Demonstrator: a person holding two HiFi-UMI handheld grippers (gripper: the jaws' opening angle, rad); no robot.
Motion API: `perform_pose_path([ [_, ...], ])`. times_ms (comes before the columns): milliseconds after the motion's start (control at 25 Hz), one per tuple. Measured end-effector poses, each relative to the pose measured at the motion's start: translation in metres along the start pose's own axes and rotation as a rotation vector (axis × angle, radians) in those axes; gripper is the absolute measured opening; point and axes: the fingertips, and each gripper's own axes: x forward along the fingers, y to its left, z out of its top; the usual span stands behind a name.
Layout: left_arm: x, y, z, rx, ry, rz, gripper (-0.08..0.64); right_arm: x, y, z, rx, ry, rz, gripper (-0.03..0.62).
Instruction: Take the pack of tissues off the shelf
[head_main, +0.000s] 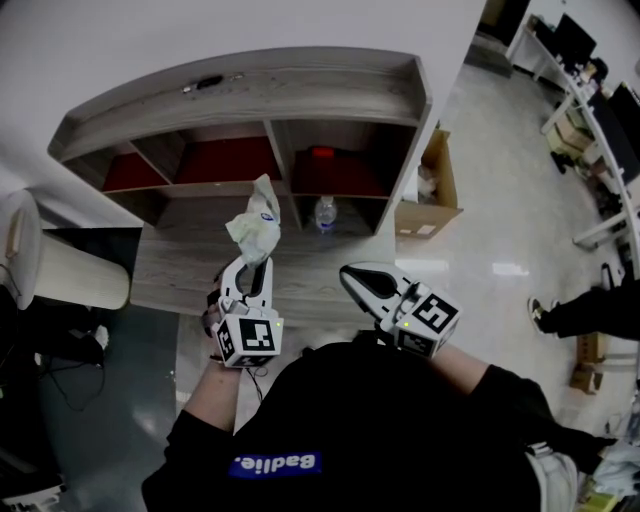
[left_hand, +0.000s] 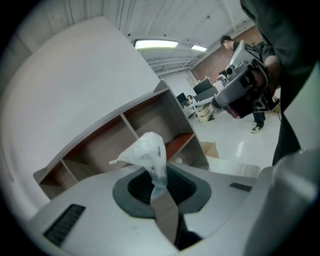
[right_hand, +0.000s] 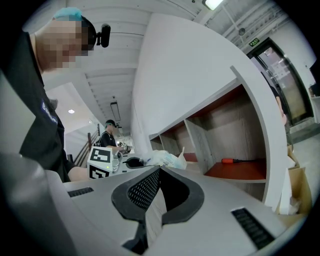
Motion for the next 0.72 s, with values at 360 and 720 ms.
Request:
perform_pose_path([
  [360, -0.026, -0.004, 0.013, -0.213, -0.042, -0.022, 0.049, 0.004, 0.003, 0.0, -0.005, -0.007, -0.01, 0.026],
  [720, -0.032, -0.019, 0.013, -0.336, -0.074, -0.061, 0.049, 0.016, 0.008, -0.004, -0.027, 0.021, 0.01, 0.026],
])
